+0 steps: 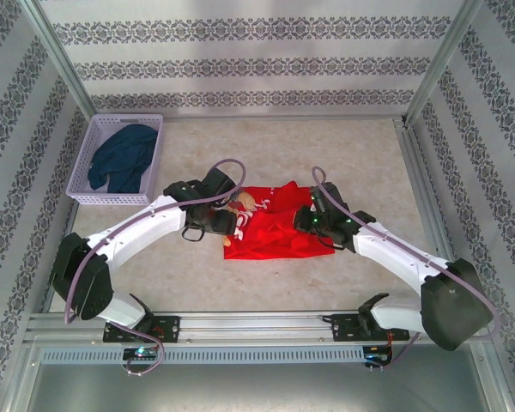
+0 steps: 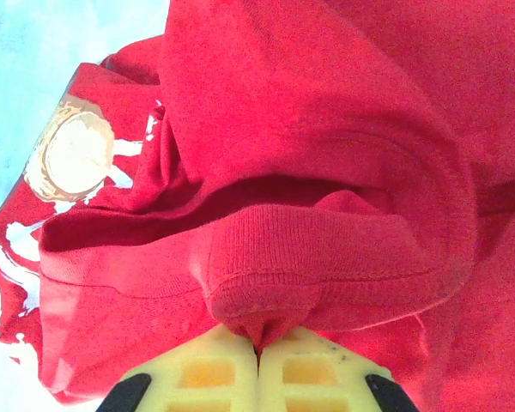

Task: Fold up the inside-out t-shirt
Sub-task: Smooth out the T-shirt at the center of the table.

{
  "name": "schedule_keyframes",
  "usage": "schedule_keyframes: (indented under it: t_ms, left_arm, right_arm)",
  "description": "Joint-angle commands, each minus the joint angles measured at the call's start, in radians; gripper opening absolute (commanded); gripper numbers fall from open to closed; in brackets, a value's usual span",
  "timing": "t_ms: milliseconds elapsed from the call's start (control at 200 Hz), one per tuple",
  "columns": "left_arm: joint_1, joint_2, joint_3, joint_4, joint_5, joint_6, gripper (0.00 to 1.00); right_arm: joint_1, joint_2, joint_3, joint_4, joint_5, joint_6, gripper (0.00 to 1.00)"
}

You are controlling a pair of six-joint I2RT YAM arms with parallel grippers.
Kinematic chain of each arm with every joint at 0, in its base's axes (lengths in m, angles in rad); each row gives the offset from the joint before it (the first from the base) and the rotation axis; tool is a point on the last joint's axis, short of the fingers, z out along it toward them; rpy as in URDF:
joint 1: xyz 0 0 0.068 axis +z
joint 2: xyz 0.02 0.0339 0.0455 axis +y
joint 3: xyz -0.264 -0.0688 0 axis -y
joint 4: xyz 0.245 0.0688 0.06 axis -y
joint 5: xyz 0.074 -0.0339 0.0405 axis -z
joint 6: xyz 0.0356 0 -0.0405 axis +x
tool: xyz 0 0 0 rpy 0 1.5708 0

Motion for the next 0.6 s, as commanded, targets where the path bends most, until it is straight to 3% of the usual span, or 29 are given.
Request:
schedule_keyframes:
  t_ms: [0,595]
  left_arm:
    - [0.011,-0.033,-0.017,0.004,0.002,0.033,0.68]
    - [0.000,-0.043,-0.023,0.066,0.139,0.104,0.69]
  right_arm:
    - [-0.034,-0.029,0.048,-0.116,-0.034,-0.064,0.00]
    - [-0.249,0.041,0.156,-0.432,-0.152,-0.320,0.06]
